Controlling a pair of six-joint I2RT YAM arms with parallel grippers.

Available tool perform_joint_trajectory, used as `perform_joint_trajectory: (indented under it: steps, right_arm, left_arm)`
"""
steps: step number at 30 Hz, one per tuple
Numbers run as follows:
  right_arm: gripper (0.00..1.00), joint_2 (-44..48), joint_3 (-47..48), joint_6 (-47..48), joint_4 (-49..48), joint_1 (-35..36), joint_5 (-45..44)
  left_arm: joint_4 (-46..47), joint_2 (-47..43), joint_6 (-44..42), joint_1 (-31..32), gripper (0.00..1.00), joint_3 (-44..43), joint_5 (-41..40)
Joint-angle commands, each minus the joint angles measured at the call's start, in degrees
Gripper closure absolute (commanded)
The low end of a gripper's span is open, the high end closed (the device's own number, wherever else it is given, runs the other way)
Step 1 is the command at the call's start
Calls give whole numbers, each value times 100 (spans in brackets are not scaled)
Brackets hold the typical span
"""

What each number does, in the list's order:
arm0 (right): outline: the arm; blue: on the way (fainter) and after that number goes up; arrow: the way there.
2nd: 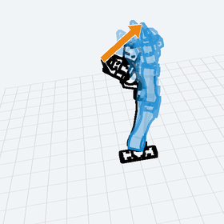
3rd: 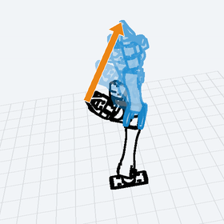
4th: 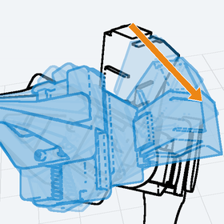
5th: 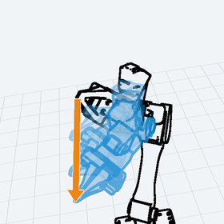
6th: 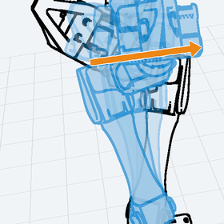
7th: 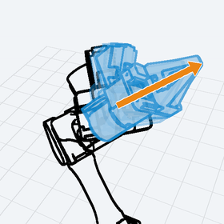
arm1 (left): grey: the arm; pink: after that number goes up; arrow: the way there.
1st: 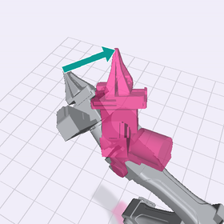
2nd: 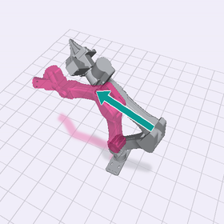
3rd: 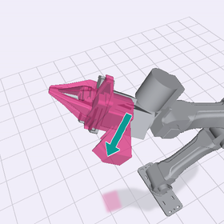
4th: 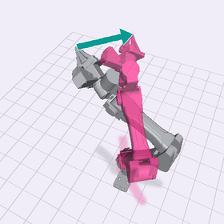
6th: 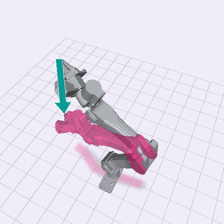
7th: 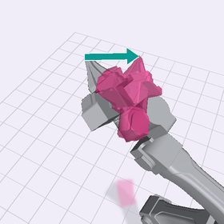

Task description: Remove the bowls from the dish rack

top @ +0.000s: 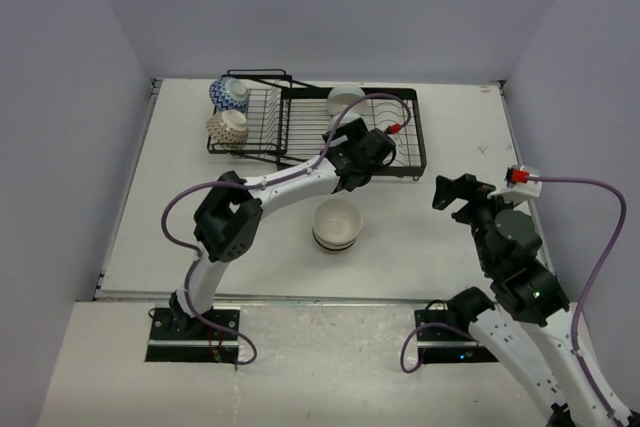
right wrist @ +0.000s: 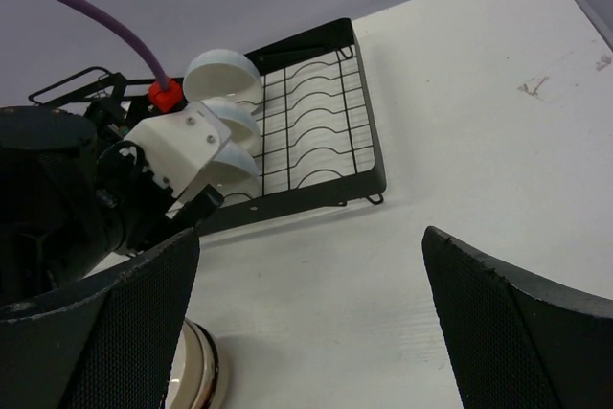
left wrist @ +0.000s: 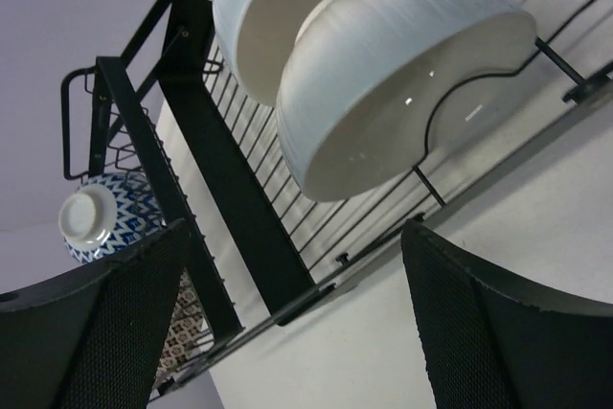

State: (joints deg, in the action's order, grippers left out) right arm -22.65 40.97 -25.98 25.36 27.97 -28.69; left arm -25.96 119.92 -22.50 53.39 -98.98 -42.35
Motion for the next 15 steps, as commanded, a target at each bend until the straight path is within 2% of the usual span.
perform_joint_trajectory:
  steps: [1, 5, 6, 8, 10, 15]
  right_arm:
    - [1, 24, 16, -92, 12, -2, 153]
    - [1, -2, 34, -83, 12, -2, 267]
    - [1, 15, 34, -83, 12, -10, 276]
    - [1, 24, 25, -74, 4, -2, 302]
    - [1, 33, 7, -57, -40, -2, 337]
    - [1, 16, -19, -21, -111, -2, 478]
  left_arm:
    - [757, 207, -720, -153, 9, -323, -256]
    - [1075, 409, -975, -179, 20, -350, -186]
    - [1075, 444, -1002, -188, 28, -394, -186]
    - [1128, 462, -993, -188, 36, -394, -99]
    - [1267, 454, -1002, -188, 37, -324, -81]
    - [1506, 480, -1055, -153, 48, -175, -54]
